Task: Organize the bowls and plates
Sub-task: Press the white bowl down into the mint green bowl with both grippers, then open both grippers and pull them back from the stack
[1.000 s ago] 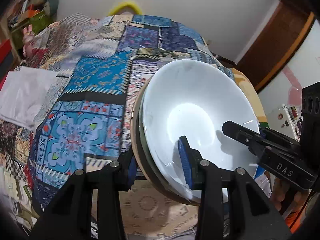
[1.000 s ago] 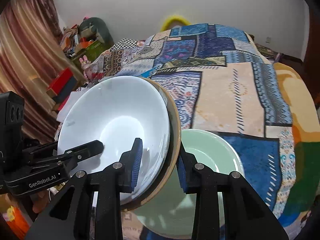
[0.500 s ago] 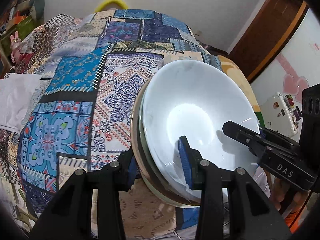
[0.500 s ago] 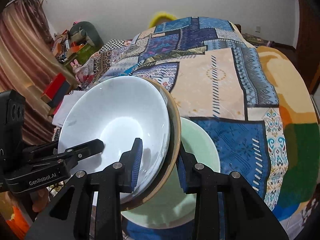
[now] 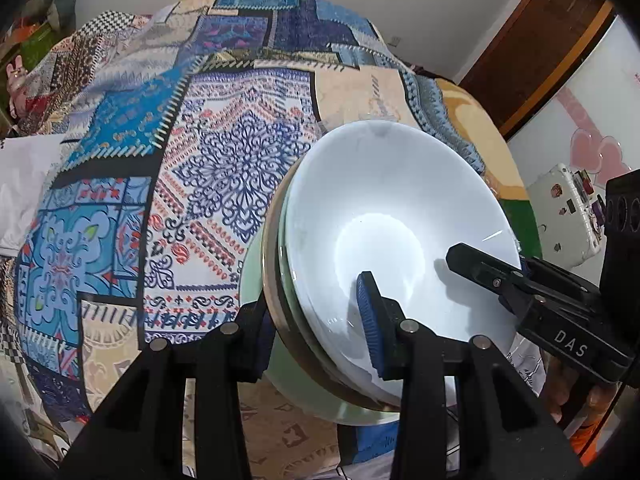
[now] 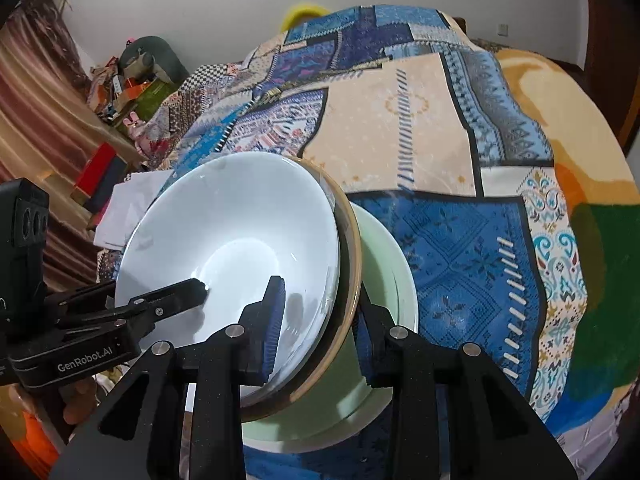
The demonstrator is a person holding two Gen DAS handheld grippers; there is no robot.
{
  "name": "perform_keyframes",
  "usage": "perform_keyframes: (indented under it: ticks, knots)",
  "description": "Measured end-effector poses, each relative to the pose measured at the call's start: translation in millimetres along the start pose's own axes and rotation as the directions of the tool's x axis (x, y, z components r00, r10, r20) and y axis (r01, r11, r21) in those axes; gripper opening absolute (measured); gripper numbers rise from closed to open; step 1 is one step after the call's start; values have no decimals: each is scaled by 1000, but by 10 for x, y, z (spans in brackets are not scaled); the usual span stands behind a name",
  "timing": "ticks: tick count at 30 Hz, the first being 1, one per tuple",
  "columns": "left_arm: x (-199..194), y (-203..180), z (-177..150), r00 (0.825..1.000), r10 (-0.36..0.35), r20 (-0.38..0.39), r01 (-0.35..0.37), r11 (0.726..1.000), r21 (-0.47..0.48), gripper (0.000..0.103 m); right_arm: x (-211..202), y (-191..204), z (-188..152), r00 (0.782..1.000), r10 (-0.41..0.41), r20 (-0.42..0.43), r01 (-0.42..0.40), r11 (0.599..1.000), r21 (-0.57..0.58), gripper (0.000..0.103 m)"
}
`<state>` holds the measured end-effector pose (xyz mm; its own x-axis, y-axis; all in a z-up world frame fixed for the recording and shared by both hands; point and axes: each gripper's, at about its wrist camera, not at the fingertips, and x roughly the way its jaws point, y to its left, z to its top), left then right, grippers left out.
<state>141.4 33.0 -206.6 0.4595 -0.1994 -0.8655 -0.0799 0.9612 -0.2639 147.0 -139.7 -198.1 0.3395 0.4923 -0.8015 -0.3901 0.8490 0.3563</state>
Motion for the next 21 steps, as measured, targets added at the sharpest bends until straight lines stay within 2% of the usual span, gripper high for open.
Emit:
perform_keyframes:
  ticks: [3,11,14,15,16,19,21]
  knots:
    - [90,5,-21,1000,5,-27,-5,1000,0,39,-4,6,-23,1000,-9,7,10,1000,-10,29]
    - [99,-20,-32,1000,10,-12,-10,1000,21,39,5,-39,-15,1000,7,12,-7,1000,-6,33]
    - [100,-6,-16,1000,0,-10,0,1000,4,39,-56,-32,-20,1000,-9,21,9,1000,-20,39]
    - [89,-7,-14,1000,5,-4,-5,1000,3,40,-94,-37,-28,999,-16,31,16,1000,-18,45]
    - [77,-13,-18,1000,15,2,-15,1000,6,42,-141,-39,-36,999,-19,40,20,1000,-19,48]
    - [-4,-44,-47,999,45,29,-46,999,22,53,-284,-29,-37,998,-15,66,16,999,-28,48]
    - [-94,-57,-65,997,53,50,-54,998,25,54,-429,11,-26,995,-13,99,18,999,-44,48]
